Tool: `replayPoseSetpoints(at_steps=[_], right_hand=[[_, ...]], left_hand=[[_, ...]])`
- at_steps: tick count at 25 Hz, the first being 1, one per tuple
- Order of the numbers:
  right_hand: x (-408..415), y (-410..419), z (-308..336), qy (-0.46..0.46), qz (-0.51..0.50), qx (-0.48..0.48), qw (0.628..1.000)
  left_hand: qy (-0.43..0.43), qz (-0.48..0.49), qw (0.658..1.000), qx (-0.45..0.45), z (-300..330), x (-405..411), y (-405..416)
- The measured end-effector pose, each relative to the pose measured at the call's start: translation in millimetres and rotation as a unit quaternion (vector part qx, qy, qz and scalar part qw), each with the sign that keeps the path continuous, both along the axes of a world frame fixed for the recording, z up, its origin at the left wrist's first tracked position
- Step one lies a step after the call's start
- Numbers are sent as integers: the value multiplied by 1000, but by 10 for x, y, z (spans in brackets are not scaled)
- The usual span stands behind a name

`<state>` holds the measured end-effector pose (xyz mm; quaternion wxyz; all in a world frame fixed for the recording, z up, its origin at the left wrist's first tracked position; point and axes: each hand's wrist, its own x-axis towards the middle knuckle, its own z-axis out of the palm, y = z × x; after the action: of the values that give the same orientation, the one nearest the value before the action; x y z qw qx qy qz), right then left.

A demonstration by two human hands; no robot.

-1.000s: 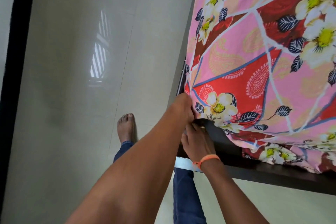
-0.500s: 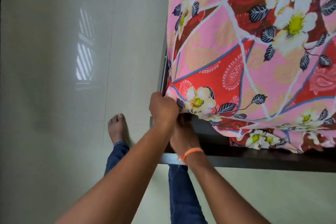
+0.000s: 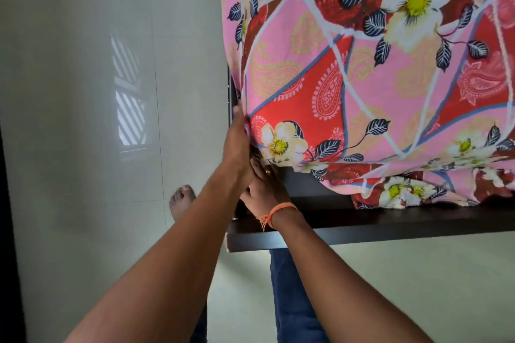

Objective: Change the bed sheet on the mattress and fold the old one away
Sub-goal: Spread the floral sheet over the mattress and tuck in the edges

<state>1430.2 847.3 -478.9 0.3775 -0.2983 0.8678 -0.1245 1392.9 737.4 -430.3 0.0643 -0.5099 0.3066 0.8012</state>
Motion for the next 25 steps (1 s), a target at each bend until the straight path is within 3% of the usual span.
replayPoseSetpoints(at_steps=[2, 3, 4, 6, 8, 10, 15, 19, 25], right_hand=[[-59, 105, 17, 25, 63, 19, 998], [-75, 180, 80, 27, 84, 32, 996], [-66, 268, 108, 32, 106, 44, 993], [-87, 545, 240, 3, 110, 87, 990], [-235, 1006, 455, -6, 45, 103, 994], [-456, 1513, 763, 22, -53, 79, 995], [-922, 2544, 1420, 86, -207, 90, 970], [-909, 2895, 1499, 98, -233, 80, 964], [-728, 3326, 1735, 102, -306, 29, 946]], left_hand=[[25, -46, 995, -80, -7, 196, 118], [4, -94, 981, -169, 42, 300, 240], [-41, -136, 955, -259, 104, 412, 377], [-127, -235, 897, -352, 243, 575, 706], [-129, -395, 829, -375, 358, 645, 1068], [-78, -505, 758, -404, 535, 582, 1398], [41, -573, 684, -449, 1027, 222, 2103], [75, -681, 565, -459, 951, 7, 2189], [113, -647, 576, -487, 1149, -104, 2670]])
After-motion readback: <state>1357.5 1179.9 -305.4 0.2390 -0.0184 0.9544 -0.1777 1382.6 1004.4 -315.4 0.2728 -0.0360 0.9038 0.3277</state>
